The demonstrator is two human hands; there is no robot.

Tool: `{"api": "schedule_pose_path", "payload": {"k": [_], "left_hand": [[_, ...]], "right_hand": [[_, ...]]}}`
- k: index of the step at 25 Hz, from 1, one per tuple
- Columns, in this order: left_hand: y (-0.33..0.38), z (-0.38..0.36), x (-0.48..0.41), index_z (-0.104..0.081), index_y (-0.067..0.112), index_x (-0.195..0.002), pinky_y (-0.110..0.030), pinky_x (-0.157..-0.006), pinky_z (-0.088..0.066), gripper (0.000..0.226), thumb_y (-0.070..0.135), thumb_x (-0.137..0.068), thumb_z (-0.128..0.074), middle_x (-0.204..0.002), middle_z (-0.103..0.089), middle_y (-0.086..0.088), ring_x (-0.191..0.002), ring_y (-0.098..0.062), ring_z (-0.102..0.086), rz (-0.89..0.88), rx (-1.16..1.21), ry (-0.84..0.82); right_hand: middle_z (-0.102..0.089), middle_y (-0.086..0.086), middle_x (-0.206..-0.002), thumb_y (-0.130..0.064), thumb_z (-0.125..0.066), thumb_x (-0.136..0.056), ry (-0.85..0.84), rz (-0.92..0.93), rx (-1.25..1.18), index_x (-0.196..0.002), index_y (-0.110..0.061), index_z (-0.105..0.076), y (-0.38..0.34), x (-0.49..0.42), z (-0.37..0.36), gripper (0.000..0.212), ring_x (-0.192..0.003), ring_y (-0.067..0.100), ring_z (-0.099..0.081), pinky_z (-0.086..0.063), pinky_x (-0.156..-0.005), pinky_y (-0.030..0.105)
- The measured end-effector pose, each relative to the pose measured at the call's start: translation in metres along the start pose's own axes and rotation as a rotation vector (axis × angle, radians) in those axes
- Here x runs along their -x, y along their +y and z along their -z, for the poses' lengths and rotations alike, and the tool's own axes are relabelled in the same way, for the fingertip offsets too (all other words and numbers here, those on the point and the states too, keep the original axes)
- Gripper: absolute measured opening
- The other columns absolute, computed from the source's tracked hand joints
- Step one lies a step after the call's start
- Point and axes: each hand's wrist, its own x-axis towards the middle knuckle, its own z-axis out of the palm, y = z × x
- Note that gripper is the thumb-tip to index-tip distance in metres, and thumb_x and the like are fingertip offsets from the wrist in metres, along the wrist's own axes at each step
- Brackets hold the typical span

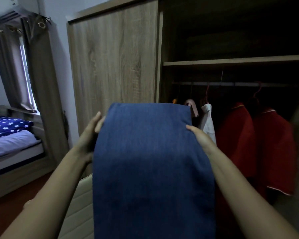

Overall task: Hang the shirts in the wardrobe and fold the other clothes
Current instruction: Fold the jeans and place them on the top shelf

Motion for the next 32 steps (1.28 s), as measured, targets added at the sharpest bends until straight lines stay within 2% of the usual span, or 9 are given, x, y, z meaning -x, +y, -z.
{"api": "schedule_pose_path", "payload": {"k": [3, 7, 10, 14, 17, 21, 24, 29, 32], "left_hand": [[-0.03, 0.001, 0.01, -0.069, 0.008, -0.081, -0.03, -0.063, -0.048, 0.028, 0.032, -0.07, -0.061, -0.075, -0.07, -0.008, -0.061, -0.017, -0.067, 0.086, -0.156, 0.122], [-0.034, 0.017, 0.009, -0.061, 0.003, -0.084, -0.027, -0.058, -0.049, 0.042, 0.017, -0.05, -0.082, -0.075, -0.063, -0.008, -0.06, -0.016, -0.063, 0.21, -0.019, 0.099], [-0.033, 0.025, 0.005, -0.052, 0.018, -0.123, -0.037, -0.077, -0.053, 0.094, 0.005, -0.036, -0.086, -0.117, -0.054, -0.011, -0.102, -0.029, -0.061, 0.097, -0.056, 0.017], [-0.024, 0.009, 0.01, -0.046, 0.037, -0.13, -0.038, -0.081, -0.054, 0.07, -0.003, -0.076, -0.066, -0.125, -0.048, -0.003, -0.105, -0.028, -0.061, -0.132, -0.334, 0.011], [-0.013, 0.002, 0.013, -0.046, 0.042, -0.127, -0.027, -0.076, -0.057, 0.054, 0.012, -0.086, -0.061, -0.123, -0.053, 0.005, -0.102, -0.011, -0.065, -0.3, -0.517, -0.051], [0.006, -0.001, 0.01, -0.051, 0.036, -0.118, -0.018, -0.07, -0.054, 0.043, 0.025, -0.081, -0.068, -0.113, -0.062, 0.006, -0.101, -0.01, -0.065, -0.429, -0.571, 0.054], [0.015, 0.01, 0.011, -0.055, 0.028, -0.118, -0.026, -0.075, -0.056, 0.066, 0.012, -0.059, -0.082, -0.115, -0.066, 0.0, -0.105, -0.018, -0.065, -0.384, -0.529, -0.074], [0.009, 0.005, 0.012, -0.053, 0.026, -0.117, -0.026, -0.077, -0.056, 0.052, 0.003, -0.074, -0.073, -0.112, -0.066, -0.001, -0.102, -0.014, -0.065, -0.483, -0.635, 0.003], [0.004, 0.005, 0.011, -0.054, 0.014, -0.116, -0.023, -0.074, -0.056, 0.039, 0.0, -0.081, -0.061, -0.105, -0.067, -0.007, -0.098, -0.019, -0.067, -0.539, -0.602, 0.05]], "right_hand": [[-0.062, 0.01, -0.096, -0.03, -0.049, -0.094, -0.006, -0.144, -0.017, -0.125, -0.007, -0.052, 0.009, -0.006, 0.006, 0.039, -0.079, 0.02, -0.059, -0.047, -0.068, 0.028], [-0.072, 0.011, -0.088, -0.02, -0.067, -0.077, -0.267, -0.241, -0.063, -0.11, -0.003, -0.061, 0.021, 0.012, 0.017, 0.038, -0.075, 0.021, -0.07, -0.054, -0.067, 0.03], [-0.068, 0.015, -0.108, -0.01, -0.071, -0.069, -0.324, -0.14, -0.044, -0.119, -0.003, -0.056, 0.02, 0.015, 0.023, 0.052, -0.093, 0.026, -0.069, -0.053, -0.077, 0.035], [-0.052, 0.007, -0.13, -0.029, -0.082, -0.065, -0.084, 0.05, 0.232, -0.135, -0.023, -0.04, 0.02, 0.006, 0.025, 0.083, -0.109, 0.028, -0.059, -0.051, -0.078, 0.036], [-0.045, 0.008, -0.139, -0.031, -0.079, -0.066, -0.04, 0.155, 0.264, -0.132, -0.031, -0.045, 0.0, 0.012, 0.021, 0.074, -0.112, 0.028, -0.055, -0.051, -0.075, 0.032], [-0.043, -0.008, -0.137, -0.026, -0.087, -0.04, -0.383, 0.288, 0.309, -0.132, -0.044, -0.039, -0.024, 0.035, 0.033, 0.106, -0.12, 0.015, -0.051, -0.051, -0.091, 0.026], [-0.025, -0.019, -0.148, -0.021, -0.091, -0.052, -0.26, 0.536, 0.508, -0.144, -0.038, -0.02, -0.02, 0.043, 0.03, 0.118, -0.131, 0.003, -0.038, -0.041, -0.1, 0.014], [-0.05, 0.001, -0.138, -0.018, -0.072, -0.08, -0.042, 0.787, 0.456, -0.141, -0.013, -0.035, -0.009, 0.03, 0.013, 0.072, -0.126, 0.011, -0.049, -0.041, -0.106, 0.035], [-0.061, -0.001, -0.122, -0.012, -0.065, -0.086, 0.007, 0.838, 0.448, -0.131, -0.017, -0.048, -0.004, 0.026, 0.008, 0.048, -0.116, 0.008, -0.057, -0.047, -0.1, 0.03]]}}
